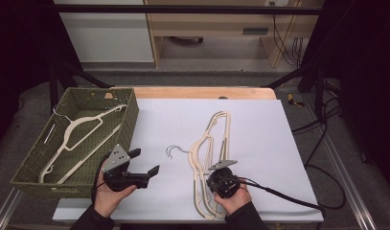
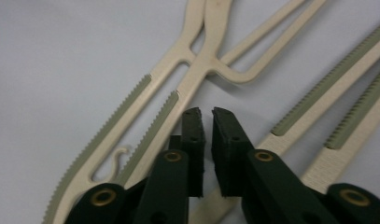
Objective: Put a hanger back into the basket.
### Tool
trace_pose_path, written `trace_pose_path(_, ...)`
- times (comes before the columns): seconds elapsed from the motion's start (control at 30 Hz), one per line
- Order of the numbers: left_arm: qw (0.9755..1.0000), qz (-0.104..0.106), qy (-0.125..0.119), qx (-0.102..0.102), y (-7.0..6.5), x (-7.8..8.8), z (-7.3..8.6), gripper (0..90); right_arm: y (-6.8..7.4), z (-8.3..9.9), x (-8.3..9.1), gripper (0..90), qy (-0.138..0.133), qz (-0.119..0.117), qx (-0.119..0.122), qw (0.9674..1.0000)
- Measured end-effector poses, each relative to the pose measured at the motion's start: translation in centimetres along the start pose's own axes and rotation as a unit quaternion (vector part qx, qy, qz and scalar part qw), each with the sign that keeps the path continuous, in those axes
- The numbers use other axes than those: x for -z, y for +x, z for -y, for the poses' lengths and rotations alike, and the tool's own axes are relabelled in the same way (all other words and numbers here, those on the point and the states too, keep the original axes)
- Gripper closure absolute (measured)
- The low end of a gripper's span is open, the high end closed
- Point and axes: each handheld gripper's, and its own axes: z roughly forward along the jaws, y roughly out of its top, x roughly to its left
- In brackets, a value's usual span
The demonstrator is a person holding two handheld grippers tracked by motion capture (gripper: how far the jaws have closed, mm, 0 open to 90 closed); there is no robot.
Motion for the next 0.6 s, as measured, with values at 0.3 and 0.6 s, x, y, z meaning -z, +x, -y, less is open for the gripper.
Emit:
trace_pose_path(0.3, 1.0, 0.001, 0.002, -0.002, -0.1, -0.1, 0.0, 11.0, 0.9, -0.2, -0.5, 56.6, -0.043, -0.035, -0.001, 0.9985)
trace_pose_path(0.6, 1.0, 0.0, 0.004, -0.003, -0.2, -0.2, 0.1, 11.1, 2.1, -0.2, -1.0, 69.9, -0.027, 0.024, 0.04, 0.9985)
